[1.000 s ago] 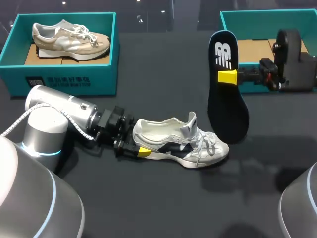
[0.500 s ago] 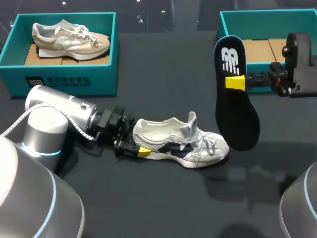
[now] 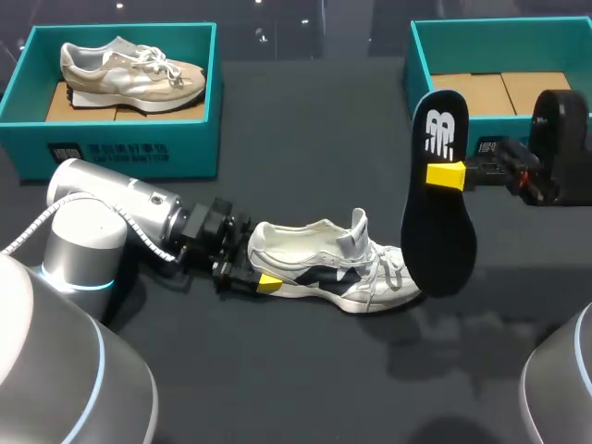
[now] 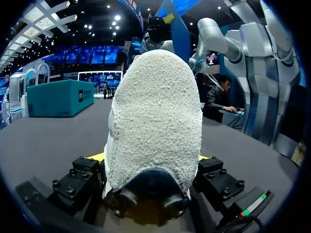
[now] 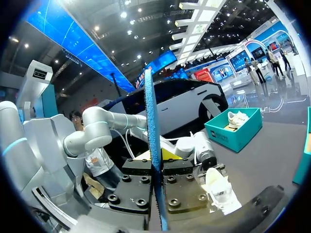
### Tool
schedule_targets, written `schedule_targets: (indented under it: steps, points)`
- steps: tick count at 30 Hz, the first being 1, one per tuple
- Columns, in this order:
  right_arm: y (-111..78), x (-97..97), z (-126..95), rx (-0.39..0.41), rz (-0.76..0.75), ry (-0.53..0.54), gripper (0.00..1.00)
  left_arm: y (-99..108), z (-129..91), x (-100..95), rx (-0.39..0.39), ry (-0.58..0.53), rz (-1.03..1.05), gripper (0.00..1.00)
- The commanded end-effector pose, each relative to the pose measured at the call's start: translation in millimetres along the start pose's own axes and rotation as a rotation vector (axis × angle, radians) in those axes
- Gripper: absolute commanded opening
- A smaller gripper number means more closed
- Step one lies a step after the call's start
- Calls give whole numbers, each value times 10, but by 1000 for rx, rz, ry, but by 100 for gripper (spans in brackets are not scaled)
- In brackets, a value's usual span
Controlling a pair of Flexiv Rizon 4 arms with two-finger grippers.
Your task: Take the shoe out of the shoebox, open the shoe tongue, remove and reinsert the insole, then place the shoe into the shoebox
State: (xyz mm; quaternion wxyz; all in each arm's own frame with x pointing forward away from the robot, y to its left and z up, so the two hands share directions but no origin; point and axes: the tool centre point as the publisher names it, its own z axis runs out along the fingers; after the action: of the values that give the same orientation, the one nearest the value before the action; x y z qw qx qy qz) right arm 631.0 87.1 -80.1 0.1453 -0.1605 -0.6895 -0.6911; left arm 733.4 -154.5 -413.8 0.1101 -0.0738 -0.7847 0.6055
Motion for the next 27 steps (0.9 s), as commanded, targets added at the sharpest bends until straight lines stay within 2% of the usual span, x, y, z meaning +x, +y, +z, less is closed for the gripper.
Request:
schedule_targets:
  steps: [1, 12, 13, 15, 16, 17, 27]
  points:
    - [-30, -29, 64, 2, 9, 3, 0, 31, -1, -17, -1, -1, 0, 0]
    - [-61, 33, 81, 11, 24, 1, 0, 31, -1, -17, -1, -1, 0, 0]
    - [-61, 33, 81, 11, 24, 1, 0, 34, -1, -10, 0, -2, 0, 13]
    - [-61, 33, 81, 11, 24, 1, 0, 37, -9, 10, -1, -3, 0, 47]
    - [-61, 33, 81, 11, 24, 1, 0, 37, -16, 19, -9, -7, -2, 77]
    - [-61, 33, 81, 11, 24, 1, 0, 35, -25, 34, -16, -2, -1, 100]
    - [-61, 33, 81, 11, 24, 1, 0, -7, -236, 143, -122, -43, -29, 100]
